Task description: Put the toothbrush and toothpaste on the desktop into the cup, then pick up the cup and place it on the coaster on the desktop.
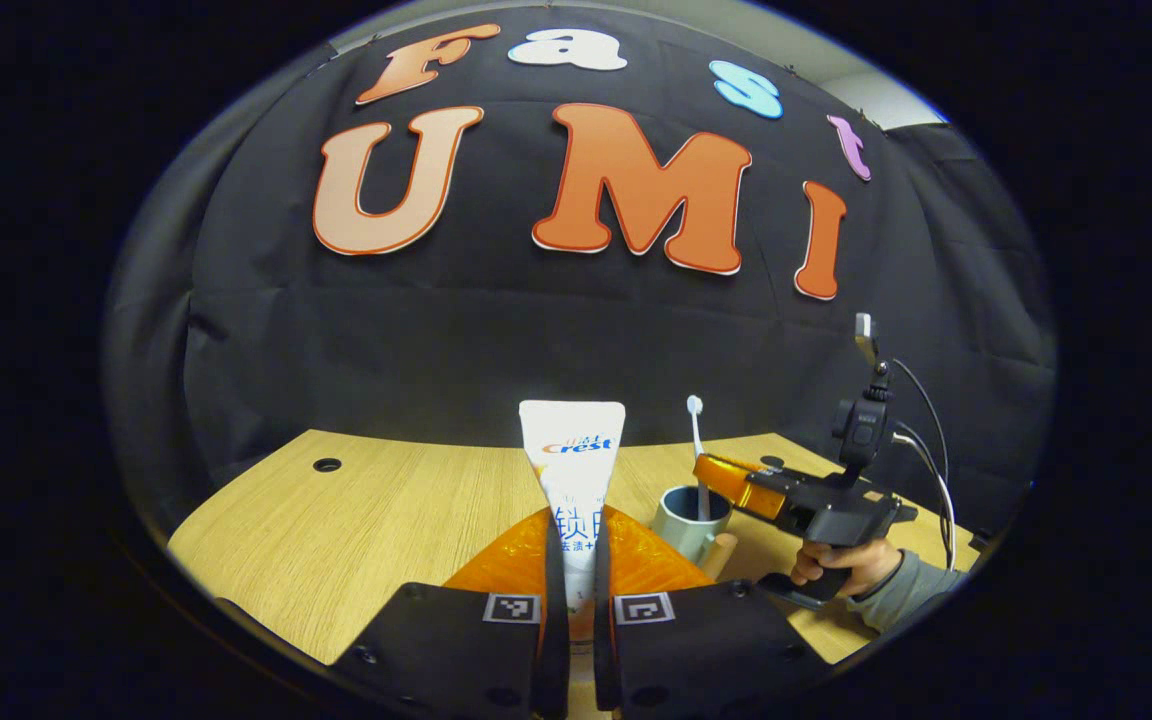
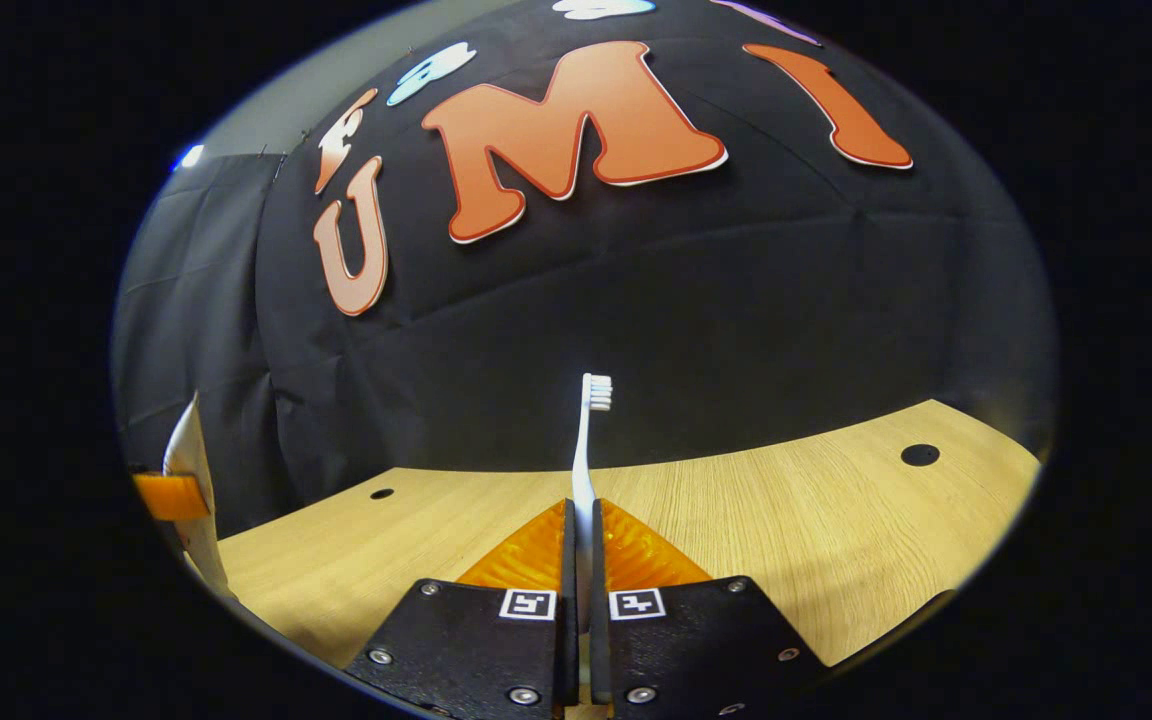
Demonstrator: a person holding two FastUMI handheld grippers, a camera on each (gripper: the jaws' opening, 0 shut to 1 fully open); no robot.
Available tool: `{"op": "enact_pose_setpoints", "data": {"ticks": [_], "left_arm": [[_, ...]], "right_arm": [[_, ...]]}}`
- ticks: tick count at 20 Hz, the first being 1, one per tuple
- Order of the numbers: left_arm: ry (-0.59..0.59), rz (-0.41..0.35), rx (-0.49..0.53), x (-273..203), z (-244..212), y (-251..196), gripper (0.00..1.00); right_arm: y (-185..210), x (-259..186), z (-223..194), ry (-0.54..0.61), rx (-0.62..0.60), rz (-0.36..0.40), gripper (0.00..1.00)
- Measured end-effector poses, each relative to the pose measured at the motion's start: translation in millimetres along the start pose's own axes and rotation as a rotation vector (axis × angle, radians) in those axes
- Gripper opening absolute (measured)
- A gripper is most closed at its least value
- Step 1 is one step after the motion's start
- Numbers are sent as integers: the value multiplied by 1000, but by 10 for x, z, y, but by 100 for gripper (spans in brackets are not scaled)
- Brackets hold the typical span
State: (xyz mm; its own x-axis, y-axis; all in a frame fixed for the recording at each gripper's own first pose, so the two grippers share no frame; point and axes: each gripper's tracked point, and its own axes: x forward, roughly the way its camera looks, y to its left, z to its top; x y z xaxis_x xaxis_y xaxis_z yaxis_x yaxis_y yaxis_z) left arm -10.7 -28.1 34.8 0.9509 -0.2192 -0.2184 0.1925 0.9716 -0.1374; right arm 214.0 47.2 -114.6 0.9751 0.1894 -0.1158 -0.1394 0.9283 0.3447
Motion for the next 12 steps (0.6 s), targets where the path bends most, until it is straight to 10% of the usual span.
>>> {"op": "enact_pose_setpoints", "data": {"ticks": [12], "left_arm": [[-143, -26, -53, 583, 355, -292, 13]], "right_arm": [[-1, -490, 74, 21, -11, -25, 8]]}}
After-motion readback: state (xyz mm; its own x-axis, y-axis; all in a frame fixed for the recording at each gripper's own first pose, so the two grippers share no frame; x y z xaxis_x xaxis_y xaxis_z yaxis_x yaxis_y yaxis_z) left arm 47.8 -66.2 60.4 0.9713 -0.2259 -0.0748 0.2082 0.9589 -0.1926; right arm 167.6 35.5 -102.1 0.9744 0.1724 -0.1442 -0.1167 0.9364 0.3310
